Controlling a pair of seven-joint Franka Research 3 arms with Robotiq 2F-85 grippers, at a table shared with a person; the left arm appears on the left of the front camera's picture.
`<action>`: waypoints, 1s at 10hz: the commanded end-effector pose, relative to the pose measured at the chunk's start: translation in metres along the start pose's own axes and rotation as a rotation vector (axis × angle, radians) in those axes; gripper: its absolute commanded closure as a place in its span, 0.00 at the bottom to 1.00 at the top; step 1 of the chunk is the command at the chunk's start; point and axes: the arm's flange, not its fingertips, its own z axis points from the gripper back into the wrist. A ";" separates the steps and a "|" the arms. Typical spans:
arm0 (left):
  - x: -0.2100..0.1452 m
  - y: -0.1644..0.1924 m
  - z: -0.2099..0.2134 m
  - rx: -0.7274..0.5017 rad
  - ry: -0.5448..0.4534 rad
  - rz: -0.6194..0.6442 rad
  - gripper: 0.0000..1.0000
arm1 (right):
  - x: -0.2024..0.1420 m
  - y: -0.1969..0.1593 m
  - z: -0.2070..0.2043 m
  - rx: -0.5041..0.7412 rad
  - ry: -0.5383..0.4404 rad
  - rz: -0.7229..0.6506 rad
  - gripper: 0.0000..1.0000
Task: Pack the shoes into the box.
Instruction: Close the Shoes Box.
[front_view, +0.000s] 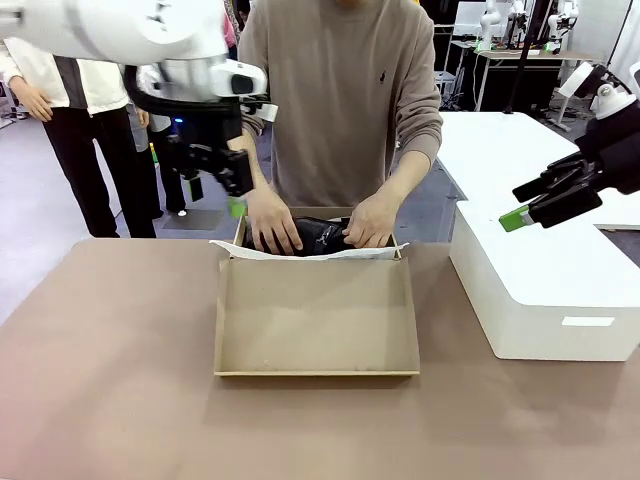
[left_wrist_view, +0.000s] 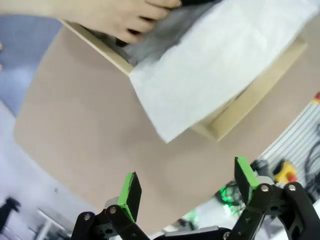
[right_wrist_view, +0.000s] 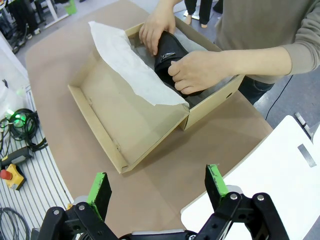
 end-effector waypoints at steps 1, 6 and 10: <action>-0.045 0.024 0.000 -0.032 -0.046 -0.152 0.02 | 0.001 -0.001 -0.001 0.013 -0.018 0.006 0.00; -0.085 0.103 0.006 -0.007 -0.204 -0.521 0.02 | 0.001 -0.001 -0.001 0.013 -0.018 0.006 0.00; -0.068 0.132 -0.001 -0.037 -0.399 -0.507 0.02 | 0.001 -0.001 -0.001 0.013 -0.018 0.006 0.00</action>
